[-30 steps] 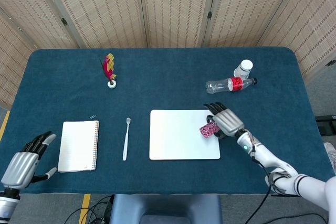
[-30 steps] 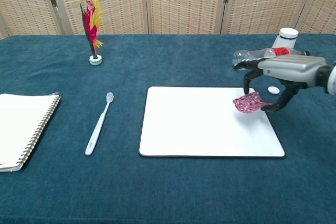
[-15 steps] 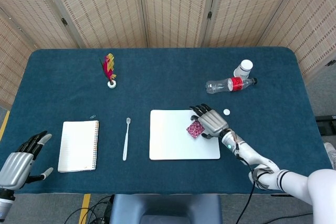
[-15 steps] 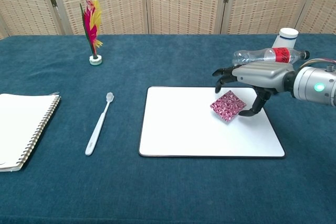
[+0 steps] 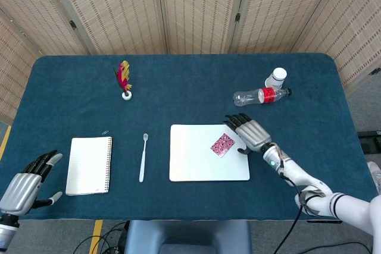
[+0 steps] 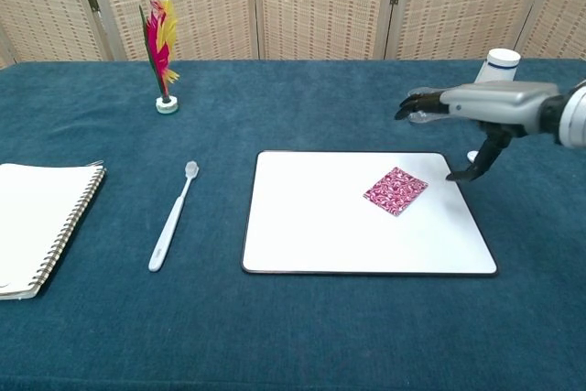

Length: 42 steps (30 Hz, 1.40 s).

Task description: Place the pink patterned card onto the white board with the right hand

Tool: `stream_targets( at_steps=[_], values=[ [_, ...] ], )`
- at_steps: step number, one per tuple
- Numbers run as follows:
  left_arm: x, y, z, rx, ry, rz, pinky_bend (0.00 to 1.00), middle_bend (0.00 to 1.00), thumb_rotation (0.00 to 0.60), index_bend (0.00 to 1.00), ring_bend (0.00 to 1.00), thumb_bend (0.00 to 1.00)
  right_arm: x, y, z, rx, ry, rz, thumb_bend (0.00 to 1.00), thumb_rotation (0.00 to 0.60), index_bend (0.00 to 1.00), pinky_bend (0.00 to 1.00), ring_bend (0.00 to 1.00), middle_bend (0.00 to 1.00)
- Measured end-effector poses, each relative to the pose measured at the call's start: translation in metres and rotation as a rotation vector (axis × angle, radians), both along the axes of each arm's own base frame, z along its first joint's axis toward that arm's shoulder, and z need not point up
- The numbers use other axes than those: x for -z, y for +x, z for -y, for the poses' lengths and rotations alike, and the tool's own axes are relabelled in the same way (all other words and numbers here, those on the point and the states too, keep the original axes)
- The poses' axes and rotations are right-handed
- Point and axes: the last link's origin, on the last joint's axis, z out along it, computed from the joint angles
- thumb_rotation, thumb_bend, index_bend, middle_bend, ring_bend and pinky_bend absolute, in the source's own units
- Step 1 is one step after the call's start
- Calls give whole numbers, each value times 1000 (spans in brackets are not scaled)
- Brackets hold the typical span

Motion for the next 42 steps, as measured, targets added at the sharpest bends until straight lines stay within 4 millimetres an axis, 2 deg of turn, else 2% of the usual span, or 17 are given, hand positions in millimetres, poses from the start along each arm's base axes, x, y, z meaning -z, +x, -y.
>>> stream_targets(
  at_steps=[5, 12, 17, 24, 42],
  values=[
    [5, 3, 0, 5, -5, -14, 226, 68, 600, 70, 97, 255, -26, -24, 9, 42, -88, -9, 208, 600, 340, 0, 0, 3],
    [11, 5, -3, 6, -17, -26, 226, 68, 600, 70, 97, 255, -36, -57, 15, 59, -188, -46, 209, 600, 340, 0, 0, 3],
    [11, 5, -4, 6, -19, -26, 226, 68, 600, 70, 97, 255, -28, -73, 16, 50, -241, -68, 209, 600, 340, 0, 0, 0],
    [9, 4, -3, 4, -20, -17, 226, 68, 600, 70, 97, 255, -9, -85, 14, 37, -258, -102, 209, 600, 358, 0, 0, 0],
    [9, 2, -7, -6, -24, -19, 226, 68, 600, 70, 97, 255, 14, -84, 24, 57, -228, -122, 209, 600, 379, 0, 0, 0]
  ],
)
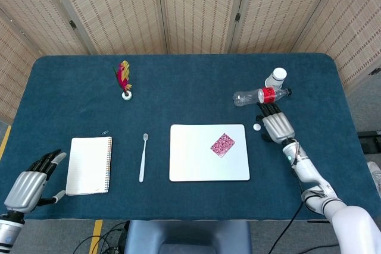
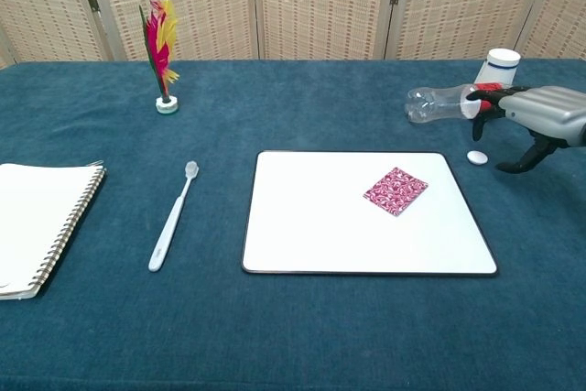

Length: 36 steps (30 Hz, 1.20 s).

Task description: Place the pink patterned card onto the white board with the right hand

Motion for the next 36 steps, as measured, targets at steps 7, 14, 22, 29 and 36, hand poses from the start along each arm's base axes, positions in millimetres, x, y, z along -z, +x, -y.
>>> stream_targets(
  at_steps=[7, 14, 22, 29, 36],
  values=[
    [-1, -1, -1, 0, 1, 0, 226, 68, 600, 70, 97, 254, 3, 2, 3, 6, -3, -3, 209, 600, 398, 0, 0, 6],
    [0, -2, -1, -2, -2, -3, 226, 68, 600, 70, 97, 255, 8, 0, 6, 29, 7, -7, 209, 600, 400, 0, 0, 7],
    [-1, -4, -4, -6, -4, 0, 226, 68, 600, 69, 97, 255, 12, 4, 13, 38, 17, -1, 209, 600, 403, 0, 0, 7],
    [0, -5, -6, -8, -6, 3, 226, 68, 600, 62, 97, 255, 14, 7, 18, 42, 24, -3, 209, 600, 427, 0, 0, 9],
    [0, -5, -7, -6, -9, 6, 226, 68, 600, 31, 97, 255, 16, 8, 20, 43, 29, -7, 209, 600, 536, 0, 0, 46]
  ],
)
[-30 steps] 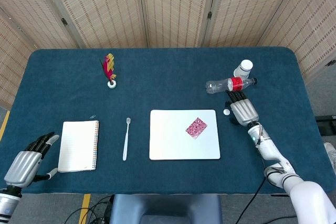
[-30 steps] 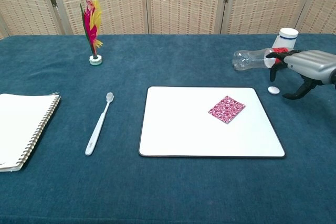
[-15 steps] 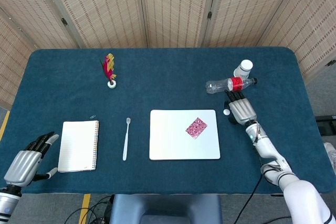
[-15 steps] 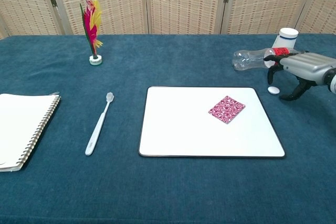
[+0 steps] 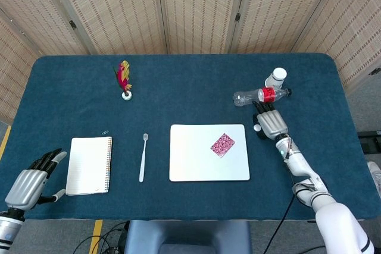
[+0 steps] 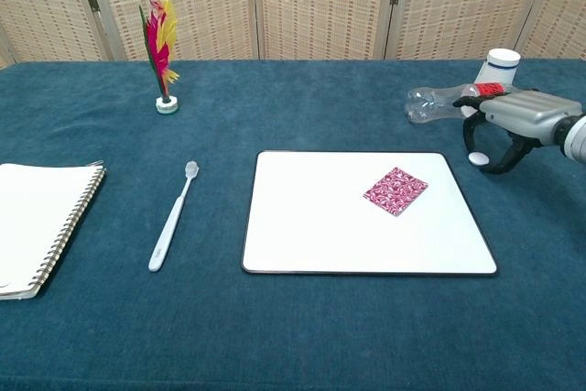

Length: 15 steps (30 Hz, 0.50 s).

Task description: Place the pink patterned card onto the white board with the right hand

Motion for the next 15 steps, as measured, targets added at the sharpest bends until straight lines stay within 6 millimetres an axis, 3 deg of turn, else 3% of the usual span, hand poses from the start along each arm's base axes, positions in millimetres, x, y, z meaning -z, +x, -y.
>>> stream_targets(
  at_steps=[15],
  values=[
    [1, 1, 3, 8, 1, 1, 226, 68, 600, 1, 97, 255, -15, 15, -5, -95, -41, 76, 212, 600, 577, 0, 0, 68]
  ],
)
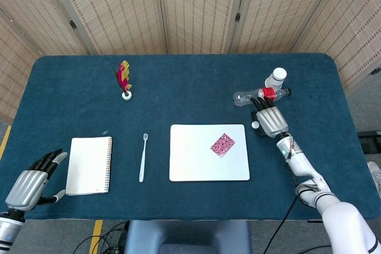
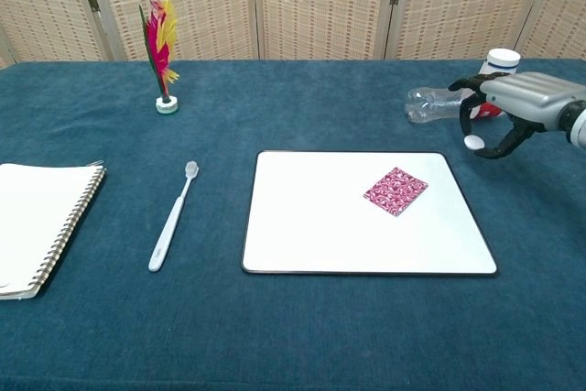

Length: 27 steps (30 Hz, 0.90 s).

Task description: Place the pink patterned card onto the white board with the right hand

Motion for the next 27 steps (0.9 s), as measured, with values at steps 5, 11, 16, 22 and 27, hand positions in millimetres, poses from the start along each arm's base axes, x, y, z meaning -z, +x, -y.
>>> stream_targets(
  at_steps=[5, 11, 16, 22, 27],
  values=[
    [0, 3, 2, 14, 0, 5, 226, 68, 600, 3, 97, 255, 5, 17, -14, -49, 38, 39, 212, 600, 577, 0, 0, 68],
    [-3, 2, 3, 6, 6, 15, 226, 68, 600, 4, 97, 255, 22, 43, -34, -106, 102, 21, 211, 600, 577, 0, 0, 68],
    [-6, 1, 3, 5, 9, 26, 226, 68, 600, 4, 97, 255, 35, 58, -38, -122, 133, -10, 212, 600, 577, 0, 0, 68],
    [-11, 0, 5, 5, 16, 43, 226, 68, 600, 6, 97, 255, 48, 68, -34, -117, 148, -9, 212, 600, 577, 0, 0, 68],
    [-13, -1, 5, 7, 11, 45, 226, 68, 600, 8, 97, 255, 56, 72, -30, -114, 160, -17, 212, 600, 577, 0, 0, 68]
  ],
)
